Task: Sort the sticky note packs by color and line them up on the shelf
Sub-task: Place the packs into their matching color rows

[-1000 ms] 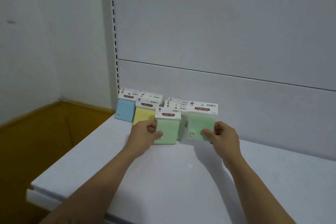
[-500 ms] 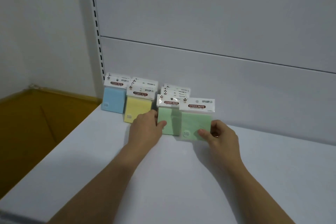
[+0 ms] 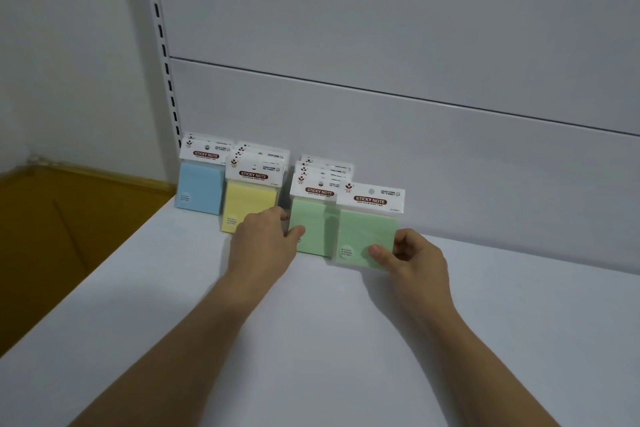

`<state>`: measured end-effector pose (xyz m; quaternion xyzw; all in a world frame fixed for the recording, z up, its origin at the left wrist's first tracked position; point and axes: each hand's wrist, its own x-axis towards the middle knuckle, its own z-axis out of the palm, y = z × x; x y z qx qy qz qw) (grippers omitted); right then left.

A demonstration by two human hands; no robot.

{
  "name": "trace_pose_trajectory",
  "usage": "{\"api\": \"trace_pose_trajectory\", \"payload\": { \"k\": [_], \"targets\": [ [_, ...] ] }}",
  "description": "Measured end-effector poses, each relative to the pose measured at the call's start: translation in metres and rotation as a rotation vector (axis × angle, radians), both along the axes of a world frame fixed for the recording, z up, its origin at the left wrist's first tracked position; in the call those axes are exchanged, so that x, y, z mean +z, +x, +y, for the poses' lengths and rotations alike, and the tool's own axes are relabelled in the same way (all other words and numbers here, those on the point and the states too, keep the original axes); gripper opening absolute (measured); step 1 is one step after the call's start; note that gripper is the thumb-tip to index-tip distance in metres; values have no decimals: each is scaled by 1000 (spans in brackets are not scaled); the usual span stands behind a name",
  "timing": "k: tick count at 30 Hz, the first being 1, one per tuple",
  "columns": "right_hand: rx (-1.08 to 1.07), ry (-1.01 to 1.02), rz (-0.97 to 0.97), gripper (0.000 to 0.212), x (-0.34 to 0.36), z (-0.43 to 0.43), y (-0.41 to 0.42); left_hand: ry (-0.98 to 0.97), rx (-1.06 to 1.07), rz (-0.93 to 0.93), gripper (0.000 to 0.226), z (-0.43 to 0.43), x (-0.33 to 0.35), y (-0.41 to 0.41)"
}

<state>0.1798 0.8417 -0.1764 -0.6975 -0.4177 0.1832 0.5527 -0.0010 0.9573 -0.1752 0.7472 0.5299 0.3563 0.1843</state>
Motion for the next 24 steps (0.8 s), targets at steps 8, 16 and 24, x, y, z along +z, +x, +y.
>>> {"api": "trace_pose_trajectory", "payload": {
  "k": [8,16,24],
  "targets": [
    [26,-50,-8,11,0,9,-24,92,-89,20,22,-6,8,-34],
    [-18,-107,-153,20,4,30,-52,195,-77,165,42,0,19,-57],
    [-138,-168,-204,31,-4,41,-67,35,-110,506,58,-8,18,-64]
  ]
}}
